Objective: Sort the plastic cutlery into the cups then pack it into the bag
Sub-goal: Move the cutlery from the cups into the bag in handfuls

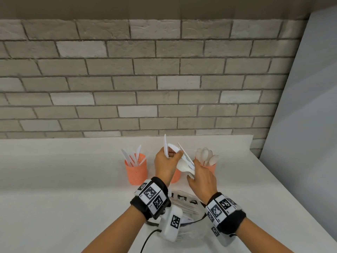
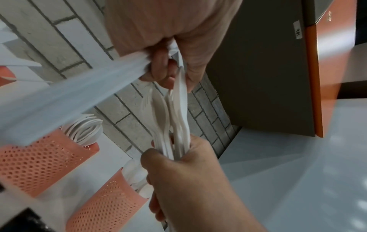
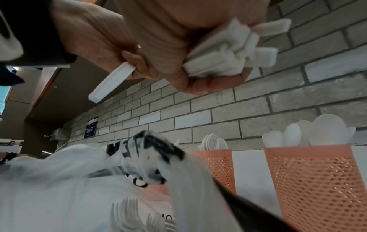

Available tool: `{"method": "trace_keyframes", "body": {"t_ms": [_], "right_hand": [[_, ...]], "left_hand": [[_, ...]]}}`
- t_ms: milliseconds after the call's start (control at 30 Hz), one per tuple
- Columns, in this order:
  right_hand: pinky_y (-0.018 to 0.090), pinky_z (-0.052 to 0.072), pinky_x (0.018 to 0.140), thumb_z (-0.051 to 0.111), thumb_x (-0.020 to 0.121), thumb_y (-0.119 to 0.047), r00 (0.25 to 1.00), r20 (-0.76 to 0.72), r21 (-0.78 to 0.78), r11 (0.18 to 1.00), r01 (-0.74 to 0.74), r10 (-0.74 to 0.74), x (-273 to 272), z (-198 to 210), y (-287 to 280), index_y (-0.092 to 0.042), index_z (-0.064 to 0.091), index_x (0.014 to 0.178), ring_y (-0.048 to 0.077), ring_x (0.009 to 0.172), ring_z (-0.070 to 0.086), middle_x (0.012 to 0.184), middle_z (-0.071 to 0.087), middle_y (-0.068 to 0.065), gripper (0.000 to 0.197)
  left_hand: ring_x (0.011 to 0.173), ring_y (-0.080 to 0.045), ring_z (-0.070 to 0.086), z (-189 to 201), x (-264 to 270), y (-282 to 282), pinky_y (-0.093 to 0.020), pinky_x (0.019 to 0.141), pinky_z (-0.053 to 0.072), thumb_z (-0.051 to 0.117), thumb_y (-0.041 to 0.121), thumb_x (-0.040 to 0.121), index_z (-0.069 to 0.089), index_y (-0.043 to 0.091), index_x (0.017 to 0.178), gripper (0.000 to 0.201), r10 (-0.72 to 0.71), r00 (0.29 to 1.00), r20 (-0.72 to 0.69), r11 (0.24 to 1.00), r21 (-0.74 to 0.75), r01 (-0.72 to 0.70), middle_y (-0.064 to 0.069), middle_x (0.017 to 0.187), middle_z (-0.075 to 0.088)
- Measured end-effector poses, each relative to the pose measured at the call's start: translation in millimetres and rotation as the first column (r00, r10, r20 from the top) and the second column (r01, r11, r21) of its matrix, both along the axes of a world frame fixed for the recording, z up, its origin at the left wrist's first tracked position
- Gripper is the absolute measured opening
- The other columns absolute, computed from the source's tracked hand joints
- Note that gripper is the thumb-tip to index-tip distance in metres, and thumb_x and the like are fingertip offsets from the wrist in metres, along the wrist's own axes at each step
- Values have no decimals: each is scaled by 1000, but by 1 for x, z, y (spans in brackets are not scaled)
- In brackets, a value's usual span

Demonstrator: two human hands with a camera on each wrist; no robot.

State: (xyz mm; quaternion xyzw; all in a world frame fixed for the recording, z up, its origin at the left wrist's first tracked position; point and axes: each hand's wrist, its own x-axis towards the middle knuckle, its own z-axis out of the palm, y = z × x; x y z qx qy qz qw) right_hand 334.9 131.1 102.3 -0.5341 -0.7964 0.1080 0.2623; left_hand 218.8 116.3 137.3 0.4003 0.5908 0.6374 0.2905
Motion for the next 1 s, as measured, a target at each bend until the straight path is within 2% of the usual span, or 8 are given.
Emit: {"method": "trace_keyframes", "body": {"t_ms": [100,233,400,500,700,767,833,1000], "right_hand": [[25,36,59,53,89,-17,1000,-3,-1,1000,2,-2,0,1,-1,-12,47,113,23,88,63,97,65,6,25],[25,36,59,52,89,-17,1000,-24,6,1000,-3,3,-1,2,0,-13,48,113,24,87,63,97,66,6,25],[24,34,59,53,89,-17,998,-54,-5,1000,-14,14,1,3,-4,-12,48,116,24,87,63,96,66,6,27],[25,34,58,54,89,-18,998,-46,-2,999,-32,32,1,3,-3,-12,49,113,24,84,62,93,65,6,25],[29,41,62,57,86,-14,978,-180,-124,984,-131,108,9,-2,0,-14,53,112,19,79,58,94,66,4,25],[27,46,64,59,86,-11,922,-356,-229,942,-247,155,10,-2,0,-15,56,105,15,78,62,86,63,-1,19],[15,41,48,61,87,-8,821,-548,-342,852,-396,162,11,-1,-2,-14,57,102,2,54,55,71,55,-6,17],[16,29,35,62,88,-26,618,-785,-495,548,-674,52,14,6,-5,-15,52,92,4,33,32,48,38,-6,16]], "left_hand": [[85,-29,66,1,-1,2,-36,79,53,66,11,83,61,3,87,10,12,999,45,1000,-12,-11,-17,90,68],[72,-21,62,5,-4,2,-30,66,49,62,17,88,65,2,90,16,-20,992,123,999,36,16,-11,80,65],[64,-16,57,8,-6,-2,-24,59,44,61,18,89,60,8,78,15,-94,996,7,994,54,93,-4,69,59],[70,-17,57,17,-9,-1,-24,62,46,51,19,94,54,8,88,13,-52,998,-38,995,88,56,-6,78,60],[47,1,46,50,-33,5,-23,56,36,35,21,100,41,15,100,9,87,995,42,969,230,-94,-1,67,62],[45,1,47,58,-45,8,-23,58,38,34,21,101,46,15,94,14,125,987,101,954,261,-148,0,61,52],[39,2,43,61,-57,9,-16,52,39,33,21,101,49,17,82,26,143,976,164,946,269,-183,0,58,40],[32,-3,37,47,-65,3,-18,38,40,47,22,97,48,16,80,18,61,970,234,982,161,-101,0,56,33]]}}
